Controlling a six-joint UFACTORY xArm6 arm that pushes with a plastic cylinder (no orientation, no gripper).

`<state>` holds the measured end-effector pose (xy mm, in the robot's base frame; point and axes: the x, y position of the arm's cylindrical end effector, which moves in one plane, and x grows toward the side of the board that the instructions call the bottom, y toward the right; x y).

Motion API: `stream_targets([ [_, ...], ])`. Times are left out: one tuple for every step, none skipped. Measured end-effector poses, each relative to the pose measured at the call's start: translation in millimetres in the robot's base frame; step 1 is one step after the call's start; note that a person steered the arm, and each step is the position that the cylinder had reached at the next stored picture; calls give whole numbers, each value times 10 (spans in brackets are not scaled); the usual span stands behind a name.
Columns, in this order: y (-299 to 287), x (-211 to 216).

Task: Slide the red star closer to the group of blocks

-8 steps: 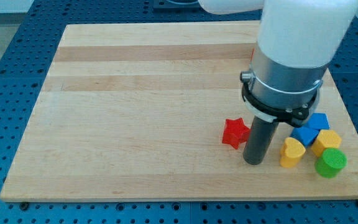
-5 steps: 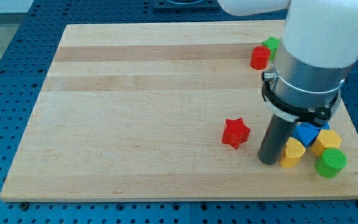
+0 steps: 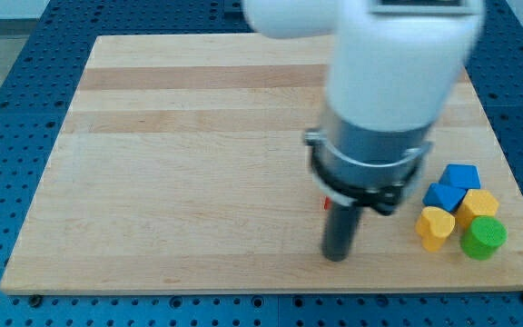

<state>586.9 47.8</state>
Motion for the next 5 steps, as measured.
stream_targets([
  [-350, -170],
  [-410, -419],
  [-330, -600],
  [-112, -643],
  [184, -652],
])
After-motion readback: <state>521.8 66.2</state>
